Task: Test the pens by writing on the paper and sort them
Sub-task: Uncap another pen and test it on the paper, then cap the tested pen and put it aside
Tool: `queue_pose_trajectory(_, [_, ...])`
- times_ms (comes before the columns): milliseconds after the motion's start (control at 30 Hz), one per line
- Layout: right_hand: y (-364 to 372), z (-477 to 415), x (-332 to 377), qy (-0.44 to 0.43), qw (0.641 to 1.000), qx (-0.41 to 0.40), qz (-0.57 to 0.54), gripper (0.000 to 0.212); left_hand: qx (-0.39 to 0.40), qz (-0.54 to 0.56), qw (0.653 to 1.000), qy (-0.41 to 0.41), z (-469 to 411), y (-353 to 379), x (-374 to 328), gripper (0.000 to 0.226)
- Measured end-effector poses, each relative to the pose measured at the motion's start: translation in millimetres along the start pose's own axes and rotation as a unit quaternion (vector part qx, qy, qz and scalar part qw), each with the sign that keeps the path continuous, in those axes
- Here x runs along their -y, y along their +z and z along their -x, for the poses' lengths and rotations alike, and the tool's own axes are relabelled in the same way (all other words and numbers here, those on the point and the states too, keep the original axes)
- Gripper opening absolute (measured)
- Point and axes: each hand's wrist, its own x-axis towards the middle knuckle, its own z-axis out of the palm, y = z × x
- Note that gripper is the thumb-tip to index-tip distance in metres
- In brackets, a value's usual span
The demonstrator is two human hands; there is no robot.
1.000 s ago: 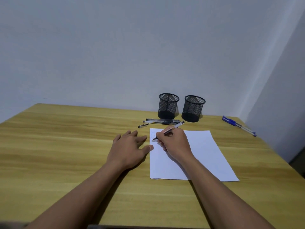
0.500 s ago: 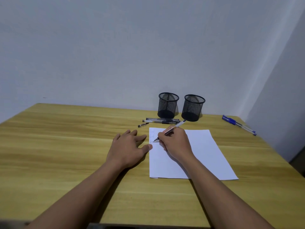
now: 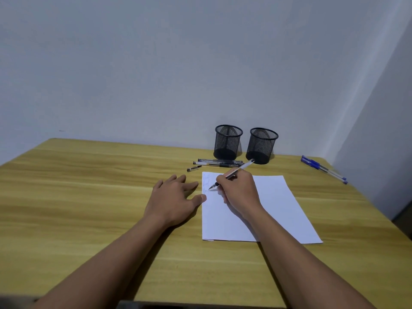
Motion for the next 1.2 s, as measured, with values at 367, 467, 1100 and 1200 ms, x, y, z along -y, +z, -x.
queue_pose_trajectory(367, [-13, -3, 23, -0.015, 0.996, 0.035, -0.087, 0.014, -0.136, 0.123, 0.979, -0.089, -38, -11, -3, 0.039])
queue_pose_trajectory(467, [-18, -6, 24, -0.014, 0.994, 0.04, -0.098, 0.017, -0.123, 0.088, 0.985, -0.086, -57, -7, 2, 0.041])
queue_pose_trajectory(1100, [-43, 5, 30, 0.021, 0.958, 0.026, -0.284, 0.007, -0.134, 0.275, 0.952, 0.01, -29, -29, -24, 0.008])
queue_pose_trajectory(1200, [-50, 11, 36, 0.011, 0.961, 0.048, -0.272, 0.006, -0.128, 0.29, 0.948, 0.03, -22, -36, -36, 0.008])
